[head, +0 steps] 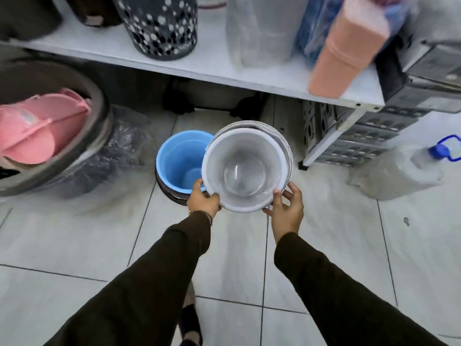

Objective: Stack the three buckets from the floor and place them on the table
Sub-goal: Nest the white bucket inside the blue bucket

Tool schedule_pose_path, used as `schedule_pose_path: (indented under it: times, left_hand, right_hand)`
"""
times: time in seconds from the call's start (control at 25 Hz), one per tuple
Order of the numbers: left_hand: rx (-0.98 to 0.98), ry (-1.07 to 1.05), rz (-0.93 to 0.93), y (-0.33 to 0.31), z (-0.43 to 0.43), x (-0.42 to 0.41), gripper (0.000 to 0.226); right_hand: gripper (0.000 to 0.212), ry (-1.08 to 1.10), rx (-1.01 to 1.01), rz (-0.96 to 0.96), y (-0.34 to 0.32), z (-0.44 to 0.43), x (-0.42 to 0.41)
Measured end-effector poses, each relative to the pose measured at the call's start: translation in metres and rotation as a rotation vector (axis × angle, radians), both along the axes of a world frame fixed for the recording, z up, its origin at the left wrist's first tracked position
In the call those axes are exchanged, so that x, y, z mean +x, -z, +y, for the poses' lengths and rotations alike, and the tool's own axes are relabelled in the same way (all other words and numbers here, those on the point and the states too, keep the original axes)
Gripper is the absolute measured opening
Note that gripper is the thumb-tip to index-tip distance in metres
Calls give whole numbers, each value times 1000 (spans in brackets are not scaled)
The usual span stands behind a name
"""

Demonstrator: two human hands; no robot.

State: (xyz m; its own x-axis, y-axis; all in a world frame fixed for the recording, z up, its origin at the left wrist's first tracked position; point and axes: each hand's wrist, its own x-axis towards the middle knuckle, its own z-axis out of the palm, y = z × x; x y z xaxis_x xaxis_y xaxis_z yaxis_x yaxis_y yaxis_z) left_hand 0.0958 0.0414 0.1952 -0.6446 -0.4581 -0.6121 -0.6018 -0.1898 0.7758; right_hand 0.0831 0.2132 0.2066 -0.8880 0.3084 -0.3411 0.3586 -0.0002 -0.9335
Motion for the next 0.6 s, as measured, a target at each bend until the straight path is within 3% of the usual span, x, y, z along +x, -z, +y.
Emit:
schedule_pose_path:
  times: [0.24, 0.4, 0.48, 0.6]
  left_hand:
    - [-110, -103, 6, -22, -107, -44, 56]
    - [-78, -102, -111, 41, -160, -56, 55]
    - [-79, -60, -183, 106, -177, -60, 49]
    - [-174, 28, -236, 107, -179, -66, 60]
  right_hand:
    - [43, -135, -78, -48, -7, -107, -69]
    - [37, -129, -95, -266, 49, -155, -95]
    - [35, -127, -60, -332, 82, -165, -103]
    - [35, -141, 33, -390, 122, -170, -113]
